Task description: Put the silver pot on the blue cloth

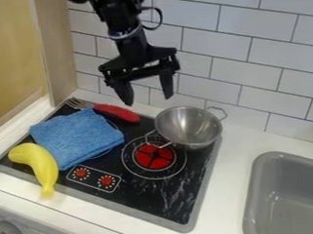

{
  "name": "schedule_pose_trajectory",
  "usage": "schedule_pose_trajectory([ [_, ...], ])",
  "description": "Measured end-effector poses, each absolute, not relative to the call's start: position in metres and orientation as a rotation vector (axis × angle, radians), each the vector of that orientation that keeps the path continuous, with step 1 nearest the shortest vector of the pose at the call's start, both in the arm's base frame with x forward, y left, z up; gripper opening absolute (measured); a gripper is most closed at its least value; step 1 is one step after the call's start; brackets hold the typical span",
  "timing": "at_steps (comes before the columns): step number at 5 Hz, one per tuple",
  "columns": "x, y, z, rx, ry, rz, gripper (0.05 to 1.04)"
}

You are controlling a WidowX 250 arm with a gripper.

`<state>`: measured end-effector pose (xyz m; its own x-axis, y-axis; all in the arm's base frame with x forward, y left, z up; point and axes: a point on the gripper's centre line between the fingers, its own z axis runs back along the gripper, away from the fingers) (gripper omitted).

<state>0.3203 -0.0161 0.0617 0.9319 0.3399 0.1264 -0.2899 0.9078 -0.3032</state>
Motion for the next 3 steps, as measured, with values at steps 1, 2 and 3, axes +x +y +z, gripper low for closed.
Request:
schedule_pose_trajectory([
  [1,0.329,-0.02,0.062,-0.438,-0.214,0.299,0.999],
  [2,0.333,-0.009,0.052,-0.471,-0.222,0.333,0.999],
  [3,0.332,-0.01,0.039,-0.477,-0.19,0.331,0.999],
])
